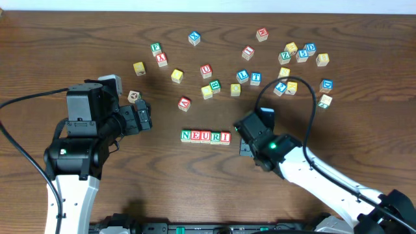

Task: Spell out NEURIPS

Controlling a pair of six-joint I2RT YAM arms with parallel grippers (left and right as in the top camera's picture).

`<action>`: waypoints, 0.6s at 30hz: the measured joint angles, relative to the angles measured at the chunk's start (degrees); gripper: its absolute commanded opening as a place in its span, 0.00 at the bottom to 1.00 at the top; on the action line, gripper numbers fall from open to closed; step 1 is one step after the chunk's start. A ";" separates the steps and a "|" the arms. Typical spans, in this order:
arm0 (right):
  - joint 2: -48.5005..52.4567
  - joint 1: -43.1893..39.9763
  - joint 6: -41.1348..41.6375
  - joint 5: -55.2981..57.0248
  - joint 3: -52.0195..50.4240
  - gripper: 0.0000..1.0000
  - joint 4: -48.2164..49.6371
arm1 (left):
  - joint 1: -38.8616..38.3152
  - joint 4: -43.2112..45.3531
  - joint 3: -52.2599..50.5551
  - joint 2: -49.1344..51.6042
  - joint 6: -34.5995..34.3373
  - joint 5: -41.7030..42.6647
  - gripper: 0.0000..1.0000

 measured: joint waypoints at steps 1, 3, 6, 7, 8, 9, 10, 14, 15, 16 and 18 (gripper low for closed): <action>0.00 0.31 0.04 -0.02 -0.96 0.01 1.16 | 0.00 0.02 0.00 0.00 0.00 0.00 0.98; -0.02 0.76 0.07 -0.04 -2.56 0.01 2.80 | 0.00 0.02 0.00 0.00 0.00 0.00 0.98; 0.00 0.92 0.02 -0.02 -3.63 0.01 3.87 | 0.00 0.02 0.00 0.00 0.00 0.00 0.98; 0.00 0.92 0.02 -0.02 -3.63 0.01 4.09 | 0.00 0.02 0.00 0.00 0.00 0.00 0.98; -0.02 0.92 0.02 -0.02 -3.63 0.01 4.31 | 0.02 0.02 0.00 0.00 0.00 0.00 0.98; -0.02 0.94 0.00 -0.02 -3.63 0.01 4.46 | 0.00 0.02 0.00 0.00 0.00 0.00 0.98; 0.00 0.94 0.00 0.00 -3.63 0.01 4.63 | 0.00 0.02 0.00 0.00 0.00 0.00 0.98; 0.09 0.94 -0.68 0.00 -3.65 0.01 6.34 | 0.00 0.02 0.00 0.00 0.00 -0.02 0.98; 0.17 0.94 -0.81 0.00 -3.65 0.01 6.75 | 0.00 0.00 0.00 0.00 0.00 0.00 0.98; 0.50 0.94 -0.94 0.02 -3.63 0.01 7.34 | 0.00 0.02 0.00 0.00 0.00 0.00 0.98; 1.79 1.07 -1.18 0.11 -3.65 0.01 8.35 | 0.00 0.02 0.00 0.00 0.00 0.00 0.98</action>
